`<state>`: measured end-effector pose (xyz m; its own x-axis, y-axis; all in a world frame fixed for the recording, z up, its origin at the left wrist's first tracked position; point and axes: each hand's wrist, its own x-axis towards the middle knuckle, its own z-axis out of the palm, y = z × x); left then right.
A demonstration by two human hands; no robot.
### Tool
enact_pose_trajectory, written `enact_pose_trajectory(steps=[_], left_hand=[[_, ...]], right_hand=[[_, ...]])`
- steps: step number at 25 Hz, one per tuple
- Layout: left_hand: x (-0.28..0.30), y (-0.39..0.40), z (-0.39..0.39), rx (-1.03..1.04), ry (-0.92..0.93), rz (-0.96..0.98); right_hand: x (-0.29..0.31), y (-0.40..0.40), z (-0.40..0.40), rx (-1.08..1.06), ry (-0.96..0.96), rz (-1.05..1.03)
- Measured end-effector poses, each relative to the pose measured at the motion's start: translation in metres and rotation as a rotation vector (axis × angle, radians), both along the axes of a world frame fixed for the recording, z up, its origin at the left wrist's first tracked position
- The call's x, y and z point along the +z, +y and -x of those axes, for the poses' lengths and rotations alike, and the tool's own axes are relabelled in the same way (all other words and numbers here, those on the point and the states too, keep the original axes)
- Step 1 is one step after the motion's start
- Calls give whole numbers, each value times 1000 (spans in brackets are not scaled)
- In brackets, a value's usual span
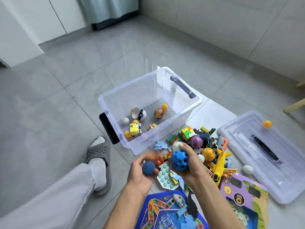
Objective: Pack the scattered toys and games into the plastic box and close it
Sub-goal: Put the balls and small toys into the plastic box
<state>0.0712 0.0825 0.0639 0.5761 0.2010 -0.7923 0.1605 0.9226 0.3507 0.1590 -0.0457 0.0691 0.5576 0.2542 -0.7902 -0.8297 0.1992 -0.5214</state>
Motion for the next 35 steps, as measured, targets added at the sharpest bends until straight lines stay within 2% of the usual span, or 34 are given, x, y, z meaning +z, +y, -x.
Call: enact_pose_trajectory(steps=[3, 6, 11, 14, 17, 19, 21, 23, 25, 27, 30, 32, 35], left_hand=[[32, 38, -31, 77, -92, -55], [49, 65, -54, 145, -233, -39], [30, 68, -57, 181, -184, -23], [23, 48, -56, 243, -155, -92], [25, 9, -64, 184, -56, -353], [19, -26, -71, 12, 9, -514], [-4, -57, -82, -237, 78, -653], [-33, -83, -106, -517, 77, -847], [-60, -99, -139, -887, 59, -1211], [-89, -113, -170, -1200, -7, -1556], [-116, -121, -196, -1538, -44, -1718], [-130, -124, -202, -1672, -31, -1789], [-137, -130, -202, -1614, 35, -1984]], right_hand=[[38, 62, -41, -36, 14, -126], [58, 90, -67, -96, 44, -316], [42, 53, -68, -159, 2, -241], [10, -11, -62, -262, -36, -13], [-27, -85, -53, -246, -53, 421], [-54, -124, -52, -230, -76, 663], [-72, -142, -57, -124, -207, 856], [-89, -150, -68, 133, -461, 1030], [-105, -146, -84, 452, -745, 1106], [-121, -138, -100, 736, -906, 1128], [-141, -130, -116, 1008, -847, 1160], [-154, -130, -115, 1031, -812, 1170], [-159, -133, -108, 978, -822, 1234]])
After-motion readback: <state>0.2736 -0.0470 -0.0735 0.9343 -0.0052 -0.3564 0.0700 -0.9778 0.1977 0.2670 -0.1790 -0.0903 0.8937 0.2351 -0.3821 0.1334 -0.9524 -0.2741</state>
